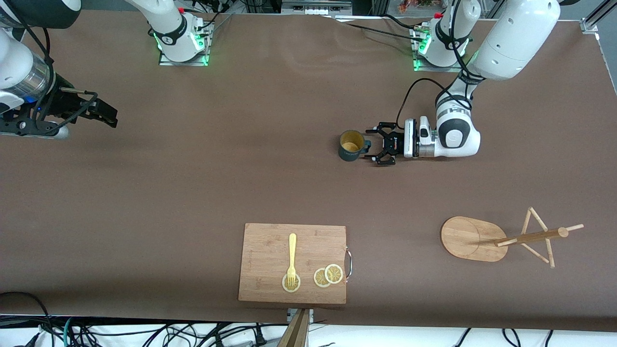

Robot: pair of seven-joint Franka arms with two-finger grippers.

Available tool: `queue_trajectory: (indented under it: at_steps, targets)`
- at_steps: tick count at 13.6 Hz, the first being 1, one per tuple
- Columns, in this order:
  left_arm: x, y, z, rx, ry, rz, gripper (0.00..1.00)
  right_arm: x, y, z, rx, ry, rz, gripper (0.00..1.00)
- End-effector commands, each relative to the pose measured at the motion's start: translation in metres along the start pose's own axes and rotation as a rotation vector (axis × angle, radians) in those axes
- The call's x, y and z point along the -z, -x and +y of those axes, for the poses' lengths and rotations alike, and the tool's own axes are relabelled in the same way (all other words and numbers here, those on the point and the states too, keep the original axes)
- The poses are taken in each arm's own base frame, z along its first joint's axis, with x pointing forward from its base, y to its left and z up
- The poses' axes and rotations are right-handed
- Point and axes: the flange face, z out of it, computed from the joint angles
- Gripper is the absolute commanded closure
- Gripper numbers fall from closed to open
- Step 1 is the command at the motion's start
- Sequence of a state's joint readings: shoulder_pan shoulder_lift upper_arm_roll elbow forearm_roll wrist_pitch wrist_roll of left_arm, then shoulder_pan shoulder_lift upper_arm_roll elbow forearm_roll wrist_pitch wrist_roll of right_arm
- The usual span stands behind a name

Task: Pass cup and hang on rack
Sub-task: 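Reach the left gripper to the mug and grasp its handle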

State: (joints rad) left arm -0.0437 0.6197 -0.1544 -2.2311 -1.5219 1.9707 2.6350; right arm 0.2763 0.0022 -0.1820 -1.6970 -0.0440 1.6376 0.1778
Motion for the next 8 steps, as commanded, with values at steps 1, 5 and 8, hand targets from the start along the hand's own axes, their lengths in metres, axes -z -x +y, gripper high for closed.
queue_trajectory:
  at_steps: [1,5,8]
  targets:
    - [-0.008,0.013,0.002,-0.022,-0.02,0.061,0.87,0.006,-0.001,0.001,-0.012,0.002,-0.004,0.0]
    - [-0.006,0.016,0.0,-0.009,-0.029,0.091,1.0,0.006,-0.001,0.001,-0.011,0.003,-0.007,0.0]
    - [0.001,0.013,-0.006,0.027,-0.049,0.111,1.0,0.006,-0.001,0.001,-0.011,0.003,-0.007,0.0]
